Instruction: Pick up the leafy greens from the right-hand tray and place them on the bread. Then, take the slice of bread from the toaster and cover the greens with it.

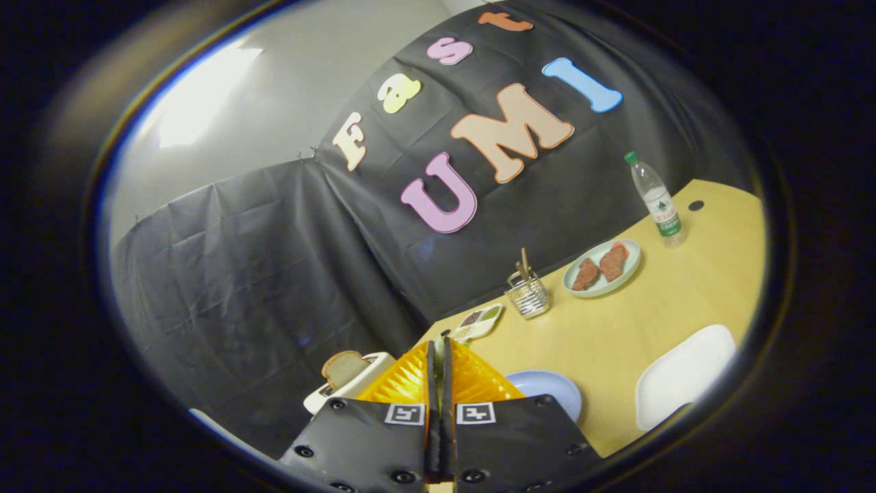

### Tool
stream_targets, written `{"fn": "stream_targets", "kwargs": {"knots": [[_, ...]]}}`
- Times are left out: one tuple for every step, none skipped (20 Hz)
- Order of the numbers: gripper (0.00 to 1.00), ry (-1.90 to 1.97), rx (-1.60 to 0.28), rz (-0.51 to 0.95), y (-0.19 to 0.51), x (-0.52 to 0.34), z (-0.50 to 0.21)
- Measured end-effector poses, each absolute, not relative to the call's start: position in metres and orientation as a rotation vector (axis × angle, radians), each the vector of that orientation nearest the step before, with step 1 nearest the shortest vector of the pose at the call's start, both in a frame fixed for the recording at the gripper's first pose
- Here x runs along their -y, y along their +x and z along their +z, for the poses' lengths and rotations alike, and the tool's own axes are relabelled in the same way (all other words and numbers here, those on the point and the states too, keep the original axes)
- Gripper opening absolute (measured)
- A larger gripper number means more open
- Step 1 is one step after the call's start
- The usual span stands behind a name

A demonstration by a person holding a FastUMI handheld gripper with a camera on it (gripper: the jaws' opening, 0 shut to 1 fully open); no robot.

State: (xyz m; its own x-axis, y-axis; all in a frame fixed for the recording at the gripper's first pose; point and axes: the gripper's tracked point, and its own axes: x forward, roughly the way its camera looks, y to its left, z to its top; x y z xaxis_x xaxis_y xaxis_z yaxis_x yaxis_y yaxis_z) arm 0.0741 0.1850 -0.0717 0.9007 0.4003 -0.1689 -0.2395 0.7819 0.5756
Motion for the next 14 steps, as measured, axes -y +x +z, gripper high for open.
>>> {"fn": "stream_targets", "kwargs": {"knots": [[0.03, 0.602, -0.304, 0.354, 0.076, -0.193, -0.077], [0.03, 0.621, -0.323, 0.354, 0.078, -0.199, -0.084], [0.03, 0.641, -0.339, 0.354, 0.079, -0.205, -0.092], [0.03, 0.652, -0.355, 0.344, 0.082, -0.208, -0.1], [0.03, 0.653, -0.369, 0.329, 0.083, -0.21, -0.109], [0.03, 0.648, -0.383, 0.311, 0.087, -0.21, -0.119], [0.03, 0.646, -0.406, 0.299, 0.088, -0.212, -0.132], [0.03, 0.649, -0.441, 0.289, 0.089, -0.215, -0.146], [0.03, 0.646, -0.466, 0.277, 0.09, -0.213, -0.158], [0.03, 0.626, -0.478, 0.255, 0.092, -0.208, -0.166], [0.03, 0.595, -0.482, 0.23, 0.094, -0.203, -0.173], [0.03, 0.557, -0.488, 0.207, 0.094, -0.197, -0.18], [0.03, 0.52, -0.492, 0.191, 0.093, -0.194, -0.186], [0.03, 0.48, -0.506, 0.173, 0.093, -0.188, -0.194]]}}
